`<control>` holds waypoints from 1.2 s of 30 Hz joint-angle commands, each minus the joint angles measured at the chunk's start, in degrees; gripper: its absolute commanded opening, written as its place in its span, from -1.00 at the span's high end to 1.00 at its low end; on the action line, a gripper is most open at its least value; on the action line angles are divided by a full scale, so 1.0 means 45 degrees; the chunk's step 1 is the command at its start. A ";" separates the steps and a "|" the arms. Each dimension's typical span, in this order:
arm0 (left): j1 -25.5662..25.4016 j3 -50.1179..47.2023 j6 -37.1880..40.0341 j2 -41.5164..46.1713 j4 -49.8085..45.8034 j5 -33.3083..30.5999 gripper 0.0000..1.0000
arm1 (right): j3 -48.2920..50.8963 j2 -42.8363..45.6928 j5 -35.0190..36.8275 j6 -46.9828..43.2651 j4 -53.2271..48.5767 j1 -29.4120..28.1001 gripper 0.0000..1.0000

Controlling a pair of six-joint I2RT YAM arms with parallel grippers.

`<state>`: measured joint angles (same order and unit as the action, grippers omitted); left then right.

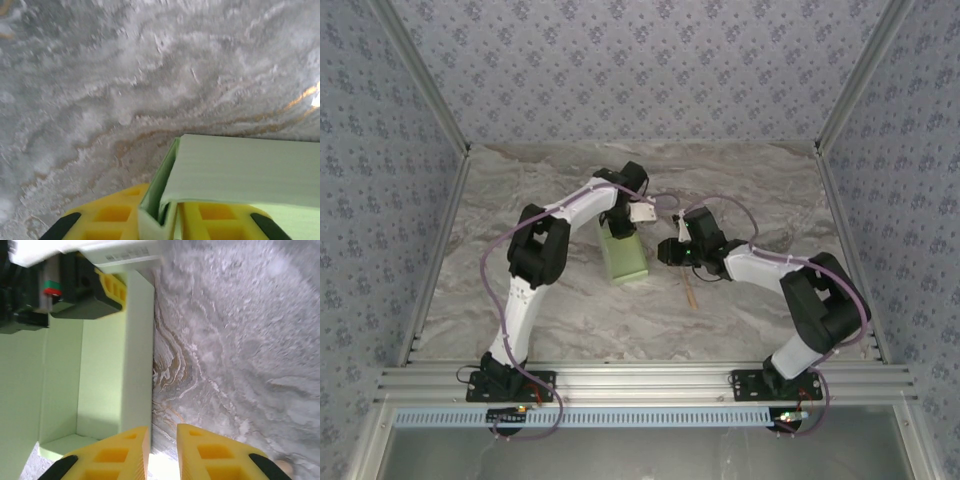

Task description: Fold the paper box

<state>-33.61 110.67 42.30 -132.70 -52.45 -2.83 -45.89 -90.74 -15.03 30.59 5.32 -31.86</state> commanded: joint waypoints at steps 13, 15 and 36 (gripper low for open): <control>0.0298 0.1009 -0.0429 0.0696 -0.0660 0.1822 -0.01 | -0.0012 0.0763 0.1528 -0.1209 -0.1546 0.0331 0.53; 0.0414 0.1031 -0.0623 0.0889 -0.0565 0.2199 -0.04 | -0.0024 0.0733 0.1388 -0.1192 -0.1519 0.0489 0.53; 0.1775 -0.5704 -1.0002 0.9459 0.4826 0.1434 -0.29 | -0.2901 -0.2943 0.0468 -0.1757 -0.2231 -0.0953 0.55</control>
<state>-25.93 90.39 10.37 -95.72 -34.74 7.53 -58.35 -102.96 -11.88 23.22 -3.03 -35.27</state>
